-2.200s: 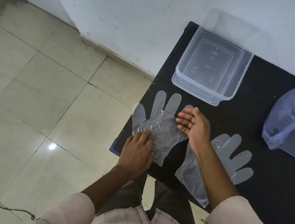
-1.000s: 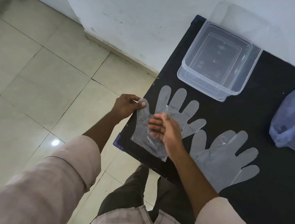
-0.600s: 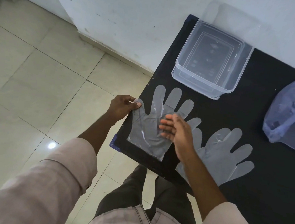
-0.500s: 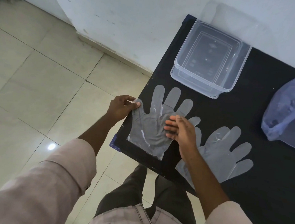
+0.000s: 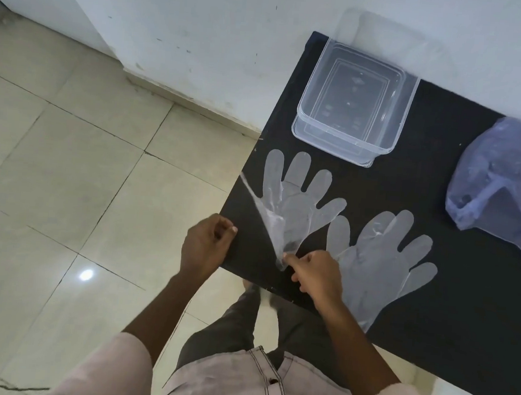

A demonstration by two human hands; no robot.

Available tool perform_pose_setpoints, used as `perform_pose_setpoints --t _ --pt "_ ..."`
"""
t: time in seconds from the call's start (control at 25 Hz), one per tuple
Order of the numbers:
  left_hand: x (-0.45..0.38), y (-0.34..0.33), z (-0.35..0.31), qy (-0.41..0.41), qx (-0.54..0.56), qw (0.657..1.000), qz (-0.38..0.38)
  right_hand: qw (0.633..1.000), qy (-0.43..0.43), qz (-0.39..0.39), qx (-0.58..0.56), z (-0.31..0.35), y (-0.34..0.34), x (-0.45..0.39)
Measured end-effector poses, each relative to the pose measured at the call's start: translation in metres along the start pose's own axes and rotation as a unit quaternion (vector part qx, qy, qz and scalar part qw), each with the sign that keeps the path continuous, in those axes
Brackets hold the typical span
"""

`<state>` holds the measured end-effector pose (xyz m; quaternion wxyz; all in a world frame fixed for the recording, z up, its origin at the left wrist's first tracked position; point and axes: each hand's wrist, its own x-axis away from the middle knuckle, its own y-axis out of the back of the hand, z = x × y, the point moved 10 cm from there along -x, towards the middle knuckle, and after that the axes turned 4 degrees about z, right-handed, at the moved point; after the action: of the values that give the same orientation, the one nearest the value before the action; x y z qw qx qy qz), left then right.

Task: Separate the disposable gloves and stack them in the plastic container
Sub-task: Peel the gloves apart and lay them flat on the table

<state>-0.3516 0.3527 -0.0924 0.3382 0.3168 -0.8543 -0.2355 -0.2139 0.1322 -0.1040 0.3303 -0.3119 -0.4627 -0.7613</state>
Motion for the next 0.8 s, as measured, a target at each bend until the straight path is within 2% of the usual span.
perform_pose_setpoints --t 0.12,0.24,0.32,0.44,0.64,0.8 --pt "-0.001 -0.006 -0.01 -0.02 -0.013 0.999 0.021 0.995 -0.023 0.016 -0.092 -0.001 -0.007 0.0" --pt "-0.002 -0.008 -0.048 -0.115 -0.092 0.989 0.023 0.99 -0.016 0.014 -0.141 0.002 -0.007 0.0" --pt "0.002 -0.008 -0.087 -0.218 -0.164 0.962 -0.002 0.991 0.001 0.014 -0.135 0.005 -0.004 0.001" --pt "0.003 -0.02 -0.131 -0.319 -0.222 0.92 0.047 0.992 0.017 0.0 -0.122 0.007 0.004 -0.001" --pt "-0.014 -0.041 -0.151 -0.329 -0.185 0.907 0.184 0.996 0.047 -0.023 -0.071 0.015 0.02 -0.002" --pt "-0.033 -0.048 -0.152 -0.295 -0.142 0.915 0.236 0.997 0.068 -0.025 -0.028 0.02 0.026 -0.004"
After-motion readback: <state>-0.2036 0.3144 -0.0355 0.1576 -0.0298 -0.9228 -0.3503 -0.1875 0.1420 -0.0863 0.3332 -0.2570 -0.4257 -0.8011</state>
